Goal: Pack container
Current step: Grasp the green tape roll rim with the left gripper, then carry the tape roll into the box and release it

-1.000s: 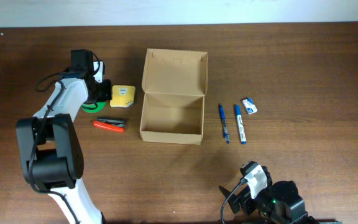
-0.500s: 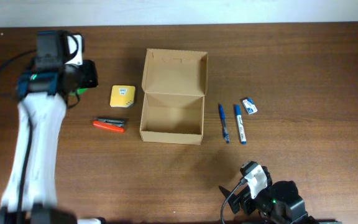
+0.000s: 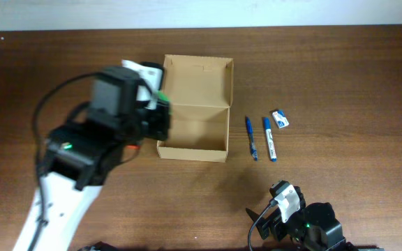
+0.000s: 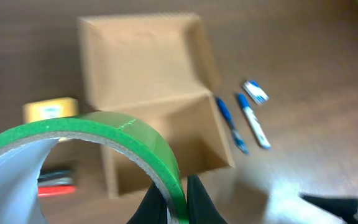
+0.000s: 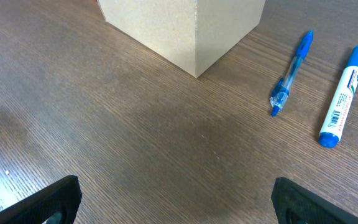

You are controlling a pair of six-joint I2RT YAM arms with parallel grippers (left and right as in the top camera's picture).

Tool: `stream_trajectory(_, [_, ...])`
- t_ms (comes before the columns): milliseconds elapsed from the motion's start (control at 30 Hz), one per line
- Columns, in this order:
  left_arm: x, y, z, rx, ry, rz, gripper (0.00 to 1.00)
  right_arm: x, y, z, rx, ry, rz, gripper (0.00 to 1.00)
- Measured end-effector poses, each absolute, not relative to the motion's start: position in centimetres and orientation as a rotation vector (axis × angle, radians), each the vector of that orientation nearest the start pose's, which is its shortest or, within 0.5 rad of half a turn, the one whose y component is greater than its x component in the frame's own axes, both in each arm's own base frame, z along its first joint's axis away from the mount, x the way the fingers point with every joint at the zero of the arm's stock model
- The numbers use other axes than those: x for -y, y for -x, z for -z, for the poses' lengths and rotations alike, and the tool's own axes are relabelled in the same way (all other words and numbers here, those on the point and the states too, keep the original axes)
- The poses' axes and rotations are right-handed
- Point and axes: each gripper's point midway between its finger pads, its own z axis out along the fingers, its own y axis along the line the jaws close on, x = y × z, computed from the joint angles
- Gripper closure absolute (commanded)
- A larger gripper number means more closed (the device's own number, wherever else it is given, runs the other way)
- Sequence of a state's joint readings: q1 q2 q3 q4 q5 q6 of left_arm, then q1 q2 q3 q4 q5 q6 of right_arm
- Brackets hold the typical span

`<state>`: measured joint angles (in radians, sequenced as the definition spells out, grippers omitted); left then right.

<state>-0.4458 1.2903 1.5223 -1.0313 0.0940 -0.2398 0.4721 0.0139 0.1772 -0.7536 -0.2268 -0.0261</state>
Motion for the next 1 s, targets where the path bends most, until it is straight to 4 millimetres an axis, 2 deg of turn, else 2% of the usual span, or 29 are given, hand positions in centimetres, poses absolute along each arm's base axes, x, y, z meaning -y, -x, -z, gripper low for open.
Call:
stream_trajectory(200, [20.0, -30.6, -26.4, -2.513, -0.332, 0.381, 0.98, -12.0, -15.0, -8.2, -2.084, 0.666, -0.5, 0.01])
stream_trajectory(467, [21.9, -33.6, -19.3, -2.662, -0.324, 0.267, 0.98, -12.0, -15.0, -8.2, -2.083, 0.666, -0.5, 0.01])
stream_trajectory(567, [22.4, -34.3, -17.3, -2.696, -0.328, 0.248, 0.98, -12.0, -15.0, -8.2, -2.084, 0.666, -0.5, 0.01])
stream_trajectory(800, [23.2, -35.3, -14.4, -2.74, -0.336, 0.228, 0.98, -12.0, -15.0, -8.2, -2.083, 0.666, -0.5, 0.01])
stream_trajectory(1000, [23.8, -36.3, -13.7, -2.718, -0.349, 0.235, 0.98, -12.0, -15.0, -8.2, -2.083, 0.666, -0.5, 0.01])
